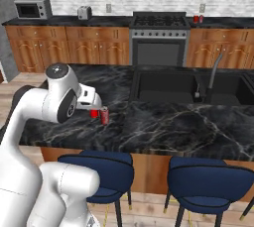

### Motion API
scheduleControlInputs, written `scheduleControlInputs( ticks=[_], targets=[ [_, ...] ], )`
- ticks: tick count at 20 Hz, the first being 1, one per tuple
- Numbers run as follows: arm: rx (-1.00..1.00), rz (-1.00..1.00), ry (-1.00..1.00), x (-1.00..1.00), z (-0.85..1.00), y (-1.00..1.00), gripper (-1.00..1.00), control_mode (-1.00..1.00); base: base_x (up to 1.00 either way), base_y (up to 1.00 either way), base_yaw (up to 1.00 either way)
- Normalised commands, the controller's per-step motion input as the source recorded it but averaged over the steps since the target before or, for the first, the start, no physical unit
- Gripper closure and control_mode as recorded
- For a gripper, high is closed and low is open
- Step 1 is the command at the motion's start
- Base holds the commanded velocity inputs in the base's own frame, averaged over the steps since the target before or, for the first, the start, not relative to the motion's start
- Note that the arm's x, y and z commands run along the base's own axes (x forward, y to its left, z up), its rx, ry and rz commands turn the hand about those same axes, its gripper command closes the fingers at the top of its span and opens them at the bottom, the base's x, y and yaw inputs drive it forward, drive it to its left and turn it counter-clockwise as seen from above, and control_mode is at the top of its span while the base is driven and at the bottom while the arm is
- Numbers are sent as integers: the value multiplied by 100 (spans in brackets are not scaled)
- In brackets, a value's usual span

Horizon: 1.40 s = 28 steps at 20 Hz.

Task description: Four empty soda cans are scattered around the kitchen. Gather all the cans and cluster them next to the stove for recycling.

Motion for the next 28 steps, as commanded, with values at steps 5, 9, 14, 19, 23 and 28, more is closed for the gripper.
scheduleControlInputs(
  ticks=[5, 9, 14, 19, 23, 28],
  targets=[
    [0, 0, 0, 29, -16, 0, -100, -100, 0, 0, 0],
    [0, 0, 0, 27, -20, 0, -100, -100, 0, 0, 0],
    [0, 0, 3, 35, -17, 0, -100, -100, 0, 0, 0],
    [0, 0, 4, 29, -17, 0, -100, -100, 0, 0, 0],
    [0, 0, 2, 21, -17, 0, -100, -100, 0, 0, 0],
    [0, 0, 1, 20, -21, 0, -100, -100, 0, 0, 0]
  ],
)
